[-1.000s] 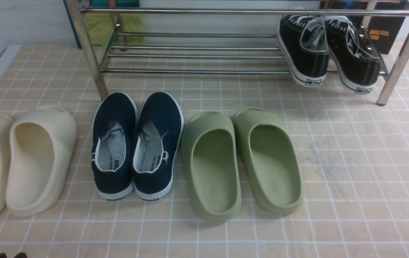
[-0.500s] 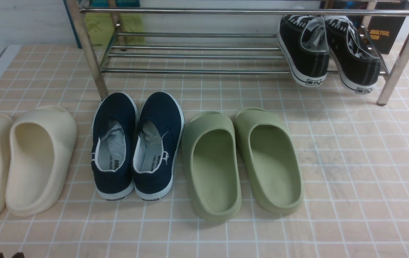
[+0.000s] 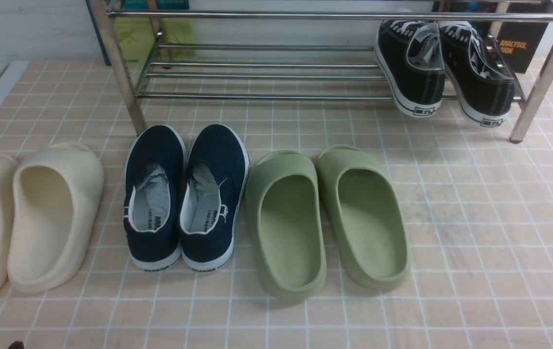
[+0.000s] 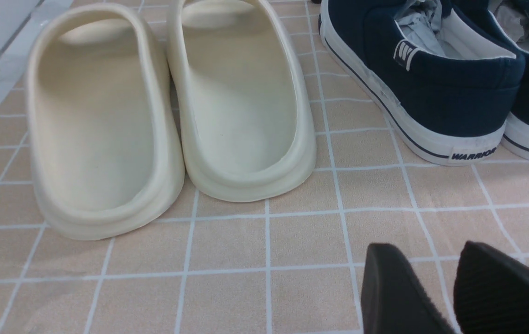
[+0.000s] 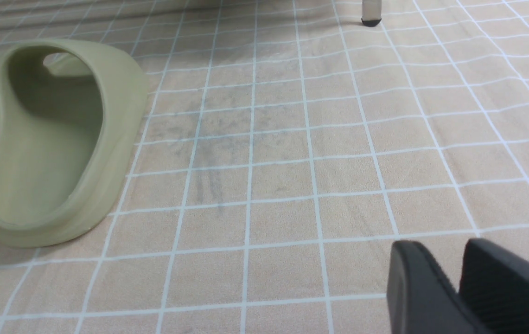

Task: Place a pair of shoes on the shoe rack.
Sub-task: Use the left arm to grab the shoe closest to it

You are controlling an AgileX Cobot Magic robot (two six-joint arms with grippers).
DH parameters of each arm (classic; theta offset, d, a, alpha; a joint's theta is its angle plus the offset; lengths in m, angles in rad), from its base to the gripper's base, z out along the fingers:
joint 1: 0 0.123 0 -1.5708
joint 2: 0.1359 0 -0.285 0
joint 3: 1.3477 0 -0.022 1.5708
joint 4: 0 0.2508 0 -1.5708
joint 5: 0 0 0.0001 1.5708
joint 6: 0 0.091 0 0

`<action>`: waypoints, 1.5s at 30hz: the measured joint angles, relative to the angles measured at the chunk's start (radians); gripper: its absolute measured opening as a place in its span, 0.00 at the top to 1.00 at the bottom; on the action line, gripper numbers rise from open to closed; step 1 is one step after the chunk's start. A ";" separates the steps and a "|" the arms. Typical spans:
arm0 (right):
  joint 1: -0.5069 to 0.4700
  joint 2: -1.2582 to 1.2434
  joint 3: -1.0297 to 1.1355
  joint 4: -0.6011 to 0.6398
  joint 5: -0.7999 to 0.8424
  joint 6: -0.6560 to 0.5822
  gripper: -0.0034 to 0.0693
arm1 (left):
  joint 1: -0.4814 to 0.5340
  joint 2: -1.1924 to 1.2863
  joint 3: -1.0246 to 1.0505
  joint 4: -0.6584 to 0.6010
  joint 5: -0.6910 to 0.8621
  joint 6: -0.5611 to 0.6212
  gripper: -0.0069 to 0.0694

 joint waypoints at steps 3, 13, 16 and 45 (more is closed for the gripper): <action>0.000 0.000 0.000 0.000 0.000 0.000 0.73 | 0.000 0.000 0.002 0.001 -0.019 0.000 0.60; 0.000 0.000 0.000 0.000 0.000 0.000 0.71 | 0.000 0.000 0.010 0.004 -0.536 -0.003 0.60; 0.000 0.000 0.000 0.000 0.000 0.000 0.70 | 0.000 0.000 0.010 -0.001 -0.837 -0.017 0.60; 0.000 0.000 0.000 0.000 0.000 0.000 0.65 | 0.000 1.067 -0.875 -0.214 0.206 0.072 0.87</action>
